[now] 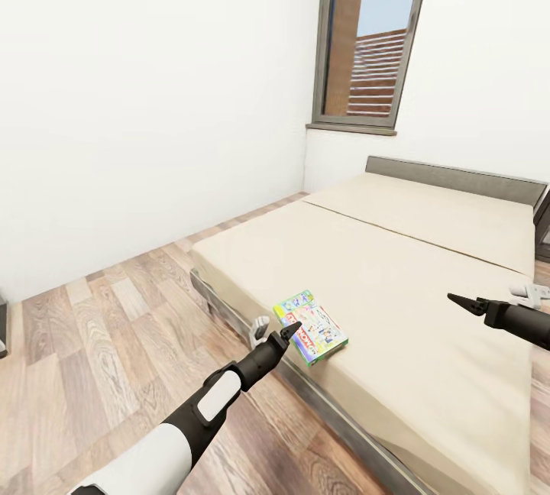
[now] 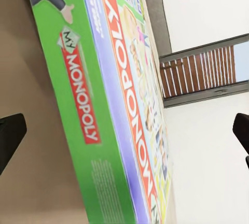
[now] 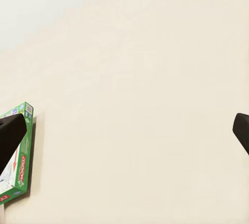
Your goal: Put all the toys in the child's room - the three board games (two on the bed and one on the table), the two jigsaw puzzles on the table, and the tennis ball on the table - inside the toy box on the table in the child's room.
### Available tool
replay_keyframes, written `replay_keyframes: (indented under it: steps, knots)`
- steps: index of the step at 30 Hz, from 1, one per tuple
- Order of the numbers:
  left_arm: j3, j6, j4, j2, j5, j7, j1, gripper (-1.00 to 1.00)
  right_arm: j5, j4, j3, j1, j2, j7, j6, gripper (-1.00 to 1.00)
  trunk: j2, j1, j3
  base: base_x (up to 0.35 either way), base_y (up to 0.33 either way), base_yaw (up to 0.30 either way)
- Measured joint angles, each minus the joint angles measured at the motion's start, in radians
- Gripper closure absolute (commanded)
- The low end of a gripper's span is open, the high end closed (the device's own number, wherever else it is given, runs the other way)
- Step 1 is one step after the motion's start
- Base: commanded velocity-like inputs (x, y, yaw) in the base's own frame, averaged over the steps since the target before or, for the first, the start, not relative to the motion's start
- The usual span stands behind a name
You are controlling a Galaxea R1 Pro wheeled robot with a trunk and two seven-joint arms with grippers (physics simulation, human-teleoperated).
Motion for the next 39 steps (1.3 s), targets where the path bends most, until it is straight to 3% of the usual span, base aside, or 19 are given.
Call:
replay_keyframes:
  steps: [39]
  knots:
    - [-0.001, 0.0, 0.002, 0.0, -0.001, 0.005, 0.001, -1.0, -0.003, 0.001, -0.001, 0.0, 0.0, 0.0, 0.0, -1.0, 0.0, 0.0, 0.0, 0.0, 0.0, -0.001]
